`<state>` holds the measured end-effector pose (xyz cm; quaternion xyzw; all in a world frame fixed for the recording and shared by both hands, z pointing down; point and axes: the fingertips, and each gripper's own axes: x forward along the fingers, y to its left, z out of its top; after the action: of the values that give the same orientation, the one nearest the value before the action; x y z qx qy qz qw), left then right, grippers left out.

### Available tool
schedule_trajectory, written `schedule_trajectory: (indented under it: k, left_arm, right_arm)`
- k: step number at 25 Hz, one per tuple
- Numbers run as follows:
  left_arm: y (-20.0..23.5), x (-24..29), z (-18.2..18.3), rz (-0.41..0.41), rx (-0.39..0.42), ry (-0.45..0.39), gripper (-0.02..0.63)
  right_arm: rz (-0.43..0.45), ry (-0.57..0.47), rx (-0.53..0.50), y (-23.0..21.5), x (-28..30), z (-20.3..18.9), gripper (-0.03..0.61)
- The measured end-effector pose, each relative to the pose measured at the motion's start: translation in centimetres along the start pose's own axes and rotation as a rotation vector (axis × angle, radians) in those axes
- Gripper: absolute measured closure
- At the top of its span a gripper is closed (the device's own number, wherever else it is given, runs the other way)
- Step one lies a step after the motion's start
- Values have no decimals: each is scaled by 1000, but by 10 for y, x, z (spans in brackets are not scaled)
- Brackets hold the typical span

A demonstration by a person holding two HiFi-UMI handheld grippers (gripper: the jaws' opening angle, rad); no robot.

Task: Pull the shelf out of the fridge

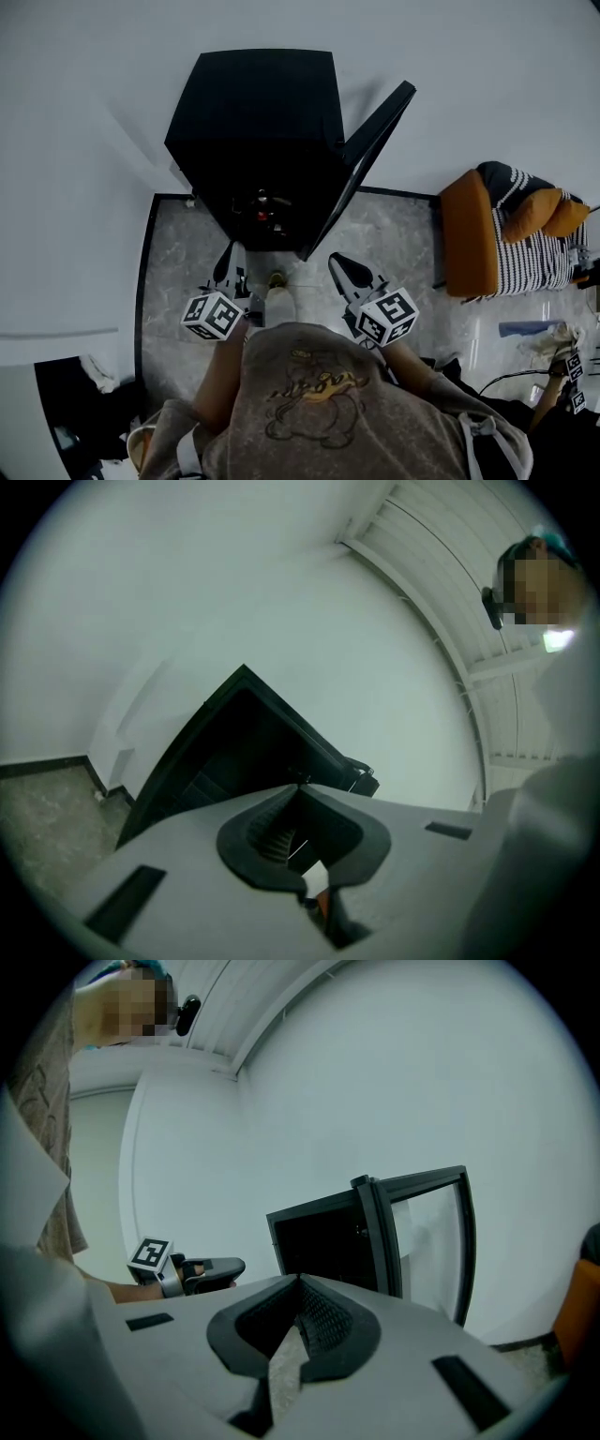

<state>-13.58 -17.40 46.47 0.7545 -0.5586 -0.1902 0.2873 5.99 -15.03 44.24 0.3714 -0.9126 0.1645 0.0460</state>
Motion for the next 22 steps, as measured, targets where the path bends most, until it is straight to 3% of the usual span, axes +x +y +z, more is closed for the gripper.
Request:
schedule_trajectory:
  k: [7,17,22]
  left_arm:
    - [23,22,-21,-17,-149,-36,609]
    - [57,37,-44,34,-239,-32,609]
    - [84,44,-52,55,-333,-69,609]
  right_arm:
    - [15,40,-27,-3,11,-3,557]
    - [35,82,-47,-8,26,-2,557]
    - [52,114,-61,-6,33,-4,557]
